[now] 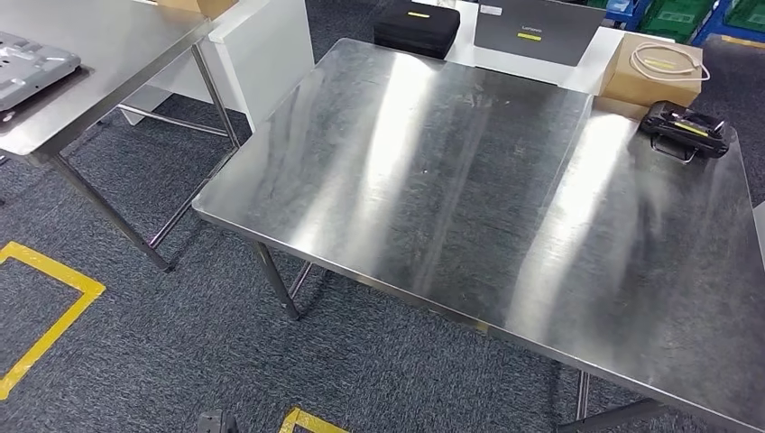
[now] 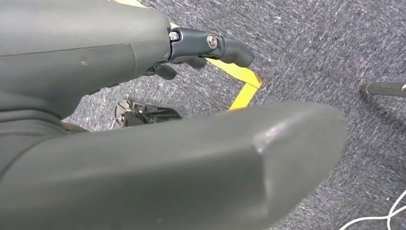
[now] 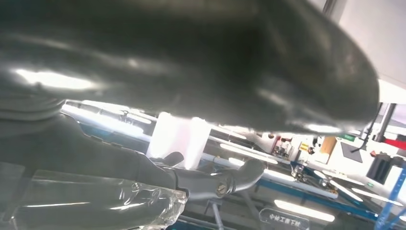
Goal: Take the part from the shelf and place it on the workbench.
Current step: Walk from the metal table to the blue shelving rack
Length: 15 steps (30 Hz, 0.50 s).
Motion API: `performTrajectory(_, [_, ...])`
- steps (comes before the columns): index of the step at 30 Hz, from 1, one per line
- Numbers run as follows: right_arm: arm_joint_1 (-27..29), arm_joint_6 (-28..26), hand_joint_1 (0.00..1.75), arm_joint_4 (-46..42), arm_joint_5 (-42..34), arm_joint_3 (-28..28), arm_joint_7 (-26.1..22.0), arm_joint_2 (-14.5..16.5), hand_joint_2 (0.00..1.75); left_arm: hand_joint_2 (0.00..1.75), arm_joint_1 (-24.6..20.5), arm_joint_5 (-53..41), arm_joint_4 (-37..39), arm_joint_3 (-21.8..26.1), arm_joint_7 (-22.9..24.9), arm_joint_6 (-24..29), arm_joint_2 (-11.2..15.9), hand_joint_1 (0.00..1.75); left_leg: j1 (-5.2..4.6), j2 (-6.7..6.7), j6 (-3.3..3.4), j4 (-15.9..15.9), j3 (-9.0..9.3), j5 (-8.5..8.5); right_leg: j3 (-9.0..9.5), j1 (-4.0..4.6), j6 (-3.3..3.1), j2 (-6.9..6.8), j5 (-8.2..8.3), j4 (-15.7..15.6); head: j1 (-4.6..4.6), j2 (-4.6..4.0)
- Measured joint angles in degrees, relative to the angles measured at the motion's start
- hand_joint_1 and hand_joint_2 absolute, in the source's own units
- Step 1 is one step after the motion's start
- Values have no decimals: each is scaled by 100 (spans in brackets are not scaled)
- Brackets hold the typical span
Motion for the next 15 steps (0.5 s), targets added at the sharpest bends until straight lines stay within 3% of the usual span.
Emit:
performTrajectory(2, [-3, 4, 0, -1, 9, 0, 0, -9, 0, 0, 2, 0, 0, -1, 2, 0, -8, 0, -6, 13, 87, -101, -14, 137, -61, 23, 48, -9, -15, 29, 7, 0])
performTrajectory(3, [-7, 7, 0, -1, 13, 0, 0, -19, 0, 0, 1, 0, 0, -1, 3, 0, -14, 0, -13, 19, 142, -156, -37, 218, -148, 40, 22, -11, -127, 177, 14, 0])
performTrajectory(6, [-1, 51, 0, 1, 27, 0, 2, -32, 0, 0, 5, 0, 1, 0, 3, 0, -22, 0, -58, 33, 235, -202, -196, 385, -630, 64, -109, -8, -758, 1323, 44, 0])
performTrajectory(7, [6, 72, 0, 1, 38, 0, 4, -31, 0, 0, 9, 0, 2, 0, 4, -1, -24, 0, -77, 34, 240, -199, -255, 425, -739, 71, -100, -6, -901, 1659, 48, 0])
performTrajectory(8, [13, 86, 0, 2, 51, 0, 5, -30, 0, 0, 13, 0, 3, -1, 4, -1, -26, 0, -97, 34, 245, -195, -308, 463, -733, 78, -71, -6, -958, 1780, 50, 0])
performTrajectory(9, [16, 95, 0, 2, 61, 0, 8, -29, 0, 0, 16, 0, 4, -1, 5, -2, -27, 0, -113, 34, 242, -190, -353, 496, -583, 82, -31, -7, -928, 1635, 54, 0])
performTrajectory(11, [10, 97, 0, 1, 72, 0, 11, -29, 0, 0, 17, 0, 4, 0, 5, -2, -28, 0, -132, 33, 226, -153, -426, 540, -8, 82, 26, -19, -743, 775, 56, 0])
performTrajectory(12, [4, 97, 0, 0, 76, 1, 13, -29, 0, 0, 15, 1, 4, 0, 5, -2, -29, 0, -146, 32, 212, -120, -464, 551, 246, 105, 21, -21, -651, 373, 56, 0])
performTrajectory(13, [-3, 97, 0, -1, 80, 1, 15, -30, 0, 0, 14, 1, 4, 0, 5, -2, -30, 0, -161, 31, 195, -85, -501, 563, 394, 127, -8, -21, -590, 117, 57, 0])
performTrajectory(15, [-3, 97, 0, -1, 86, 2, 20, -24, 0, 0, 20, 2, 4, -1, 8, -2, -32, 0, -188, 29, 161, -45, -555, 593, 432, 170, -90, -10, -526, 29, 52, 0])
